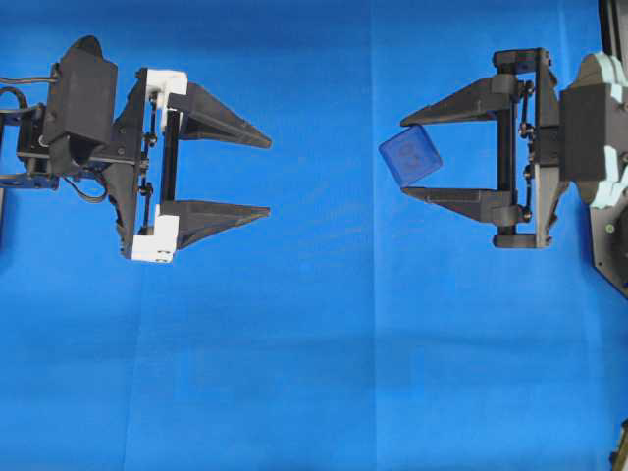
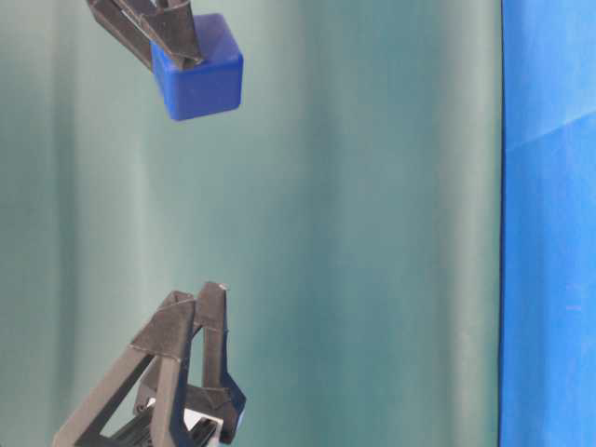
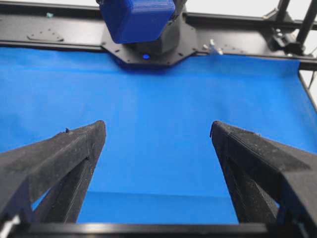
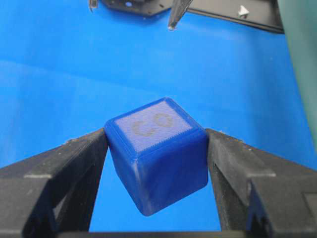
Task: Handover the blue block to the right arm after grasping it with the left arm, then place it in the designated position.
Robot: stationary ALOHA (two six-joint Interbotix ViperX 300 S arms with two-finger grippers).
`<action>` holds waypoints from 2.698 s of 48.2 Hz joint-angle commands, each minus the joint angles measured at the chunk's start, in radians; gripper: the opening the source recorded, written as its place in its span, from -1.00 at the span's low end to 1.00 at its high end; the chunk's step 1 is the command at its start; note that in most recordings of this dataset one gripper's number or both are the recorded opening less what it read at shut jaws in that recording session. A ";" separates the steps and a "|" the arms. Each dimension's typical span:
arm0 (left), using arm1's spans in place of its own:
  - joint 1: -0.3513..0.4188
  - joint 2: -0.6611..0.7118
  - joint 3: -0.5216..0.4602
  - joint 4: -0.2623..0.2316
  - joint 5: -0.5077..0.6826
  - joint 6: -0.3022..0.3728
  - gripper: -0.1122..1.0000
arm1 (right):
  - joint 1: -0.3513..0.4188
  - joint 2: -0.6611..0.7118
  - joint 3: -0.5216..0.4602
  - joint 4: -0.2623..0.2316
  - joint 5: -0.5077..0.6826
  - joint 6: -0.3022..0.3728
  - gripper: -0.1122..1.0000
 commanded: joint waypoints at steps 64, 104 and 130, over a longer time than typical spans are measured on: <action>-0.003 -0.014 -0.025 0.002 -0.006 -0.002 0.86 | 0.055 -0.006 -0.014 0.143 0.331 0.034 0.07; -0.002 -0.014 -0.025 0.002 -0.005 -0.002 0.86 | 0.054 0.003 -0.012 0.143 0.331 0.034 0.07; -0.003 -0.014 -0.025 0.002 -0.005 -0.002 0.86 | 0.035 0.238 -0.011 0.143 0.092 0.040 0.07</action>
